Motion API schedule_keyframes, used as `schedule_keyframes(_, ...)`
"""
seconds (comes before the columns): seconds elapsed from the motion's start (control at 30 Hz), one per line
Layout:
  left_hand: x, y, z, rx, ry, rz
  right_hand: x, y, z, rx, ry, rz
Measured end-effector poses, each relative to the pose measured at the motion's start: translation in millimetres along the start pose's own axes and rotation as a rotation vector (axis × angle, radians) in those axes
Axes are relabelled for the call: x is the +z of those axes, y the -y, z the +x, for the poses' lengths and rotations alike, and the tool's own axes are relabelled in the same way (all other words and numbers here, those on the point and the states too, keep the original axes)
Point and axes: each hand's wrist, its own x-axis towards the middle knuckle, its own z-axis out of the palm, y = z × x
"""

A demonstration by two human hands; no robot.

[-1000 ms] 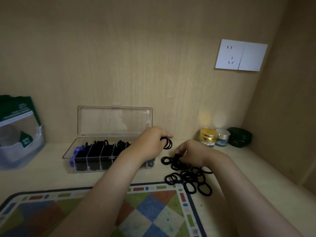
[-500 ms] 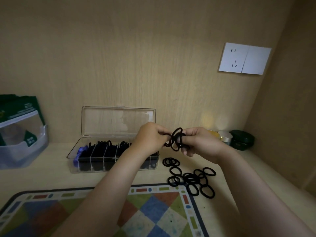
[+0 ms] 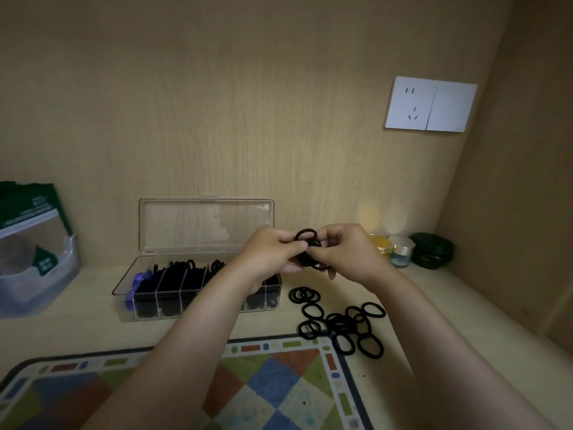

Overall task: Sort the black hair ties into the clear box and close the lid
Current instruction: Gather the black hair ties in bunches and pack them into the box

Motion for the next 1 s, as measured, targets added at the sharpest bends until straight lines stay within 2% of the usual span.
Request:
schedule_keyframes(0.2,-2.4,0.7,-2.0,0.001,0.001,-0.032,-5.8,1.9,-2.7,0.093,0.104,0.287)
schedule_keyframes(0.4,-4.2,0.7,-0.7,-0.038,-0.076,-0.105,-3.0,4.2,-2.0,0.165,0.007,0.262)
schedule_keyframes(0.53,-8.4,-0.8,-1.2,-0.073,-0.108,-0.258,-5.9,4.3,-1.4,0.204,-0.049,0.255)
schedule_keyframes(0.63,-13.2,1.5,0.4,-0.045,-0.152,-0.174,-6.5,11.0,-1.4,0.215,-0.006,0.443)
schedule_keyframes(0.73,-11.4,2.0,-1.3,0.008,-0.082,-0.088,-4.3,19.0,-1.7,0.213,0.044,0.601)
schedule_keyframes(0.9,-7.5,-2.8,-6.2,0.029,0.068,-0.096,5.1,21.2,-1.7,0.235,-0.021,0.425)
schedule_keyframes(1.0,-9.5,-4.1,-5.9,-0.047,0.14,-0.315,5.9,21.8,-1.5,0.203,-0.102,0.31)
